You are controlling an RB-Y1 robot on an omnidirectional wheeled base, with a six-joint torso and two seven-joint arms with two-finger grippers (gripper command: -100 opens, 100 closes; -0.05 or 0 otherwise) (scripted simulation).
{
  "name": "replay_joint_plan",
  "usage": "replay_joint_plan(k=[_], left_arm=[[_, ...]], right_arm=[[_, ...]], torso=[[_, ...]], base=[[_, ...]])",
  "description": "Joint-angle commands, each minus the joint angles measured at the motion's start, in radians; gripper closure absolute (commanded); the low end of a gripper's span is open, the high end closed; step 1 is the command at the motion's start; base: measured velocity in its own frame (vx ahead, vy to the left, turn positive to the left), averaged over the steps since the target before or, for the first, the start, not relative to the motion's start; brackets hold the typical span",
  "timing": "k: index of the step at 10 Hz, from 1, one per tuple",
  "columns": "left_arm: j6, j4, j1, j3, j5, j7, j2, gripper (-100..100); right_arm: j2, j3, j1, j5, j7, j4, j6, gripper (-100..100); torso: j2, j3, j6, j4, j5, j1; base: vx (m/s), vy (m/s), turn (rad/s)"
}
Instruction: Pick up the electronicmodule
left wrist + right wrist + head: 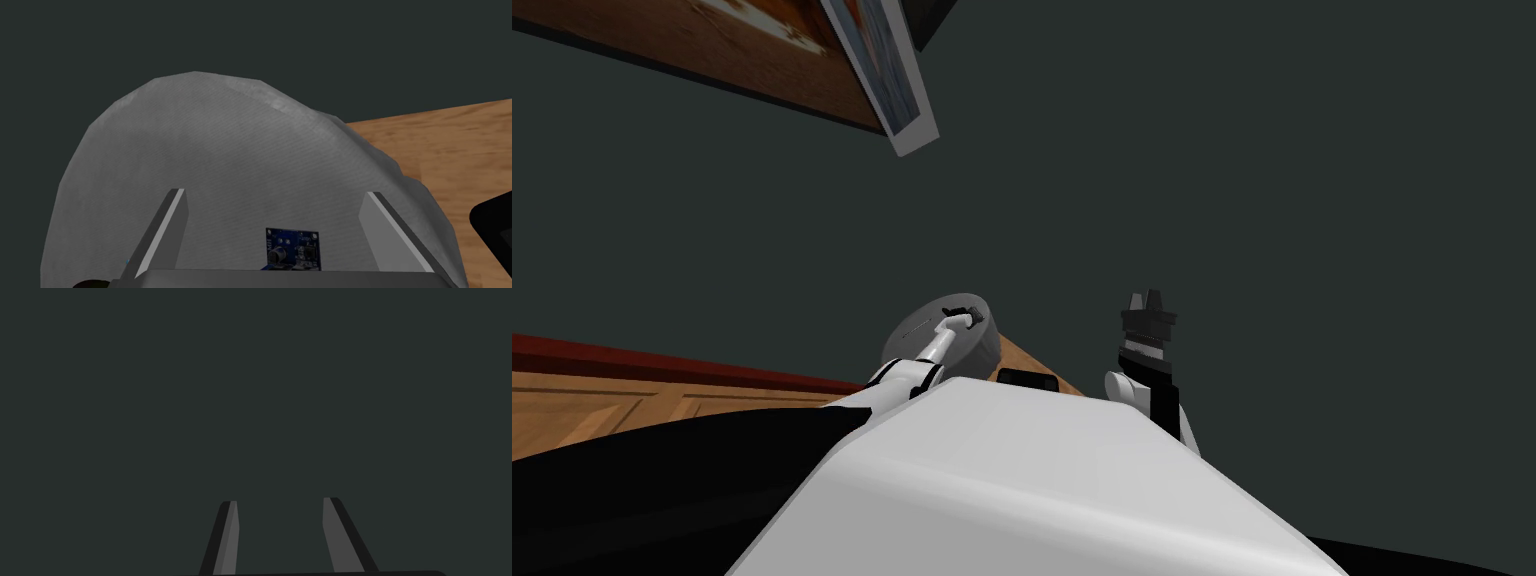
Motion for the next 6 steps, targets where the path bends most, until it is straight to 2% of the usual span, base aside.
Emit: replay_joint_plan(k=[1,2,3,4,5,6], left_arm=[[0.0,0.028,-0.006,-0.003,0.01,-0.002,0.002,-100],[0.036,0.072,-0.038,0.002,0.03,0.016,0.015,-100],[0.036,0.088,-0.038,0.002,0.03,0.016,0.015,-100],[0.071,0.117,-0.068,0.006,0.049,0.033,0.028,-100],[0.071,0.144,-0.068,0.006,0.049,0.033,0.028,-100],[0.105,0.178,-0.096,0.01,0.067,0.05,0.041,-100]], right_arm=[[0.0,0.0,0.0,0.0,0.0,0.0,0.0,0],[0.0,0.0,0.0,0.0,0.0,0.0,0.0,0],[0.0,0.0,0.0,0.0,0.0,0.0,0.0,0],[0.0,0.0,0.0,0.0,0.0,0.0,0.0,0],[0.0,0.0,0.0,0.0,0.0,0.0,0.0,0],[0.0,0.0,0.0,0.0,0.0,0.0,0.0,0]], torso=[[0.0,0.0,0.0,0.0,0.0,0.0],[0.0,0.0,0.0,0.0,0.0,0.0],[0.0,0.0,0.0,0.0,0.0,0.0],[0.0,0.0,0.0,0.0,0.0,0.0],[0.0,0.0,0.0,0.0,0.0,0.0],[0.0,0.0,0.0,0.0,0.0,0.0]], base=[[0.0,0.0,0.0],[0.004,-0.002,-0.034],[0.005,0.0,-0.027],[0.006,-0.001,-0.042],[0.006,0.0,-0.02],[0.006,-0.001,-0.024]])
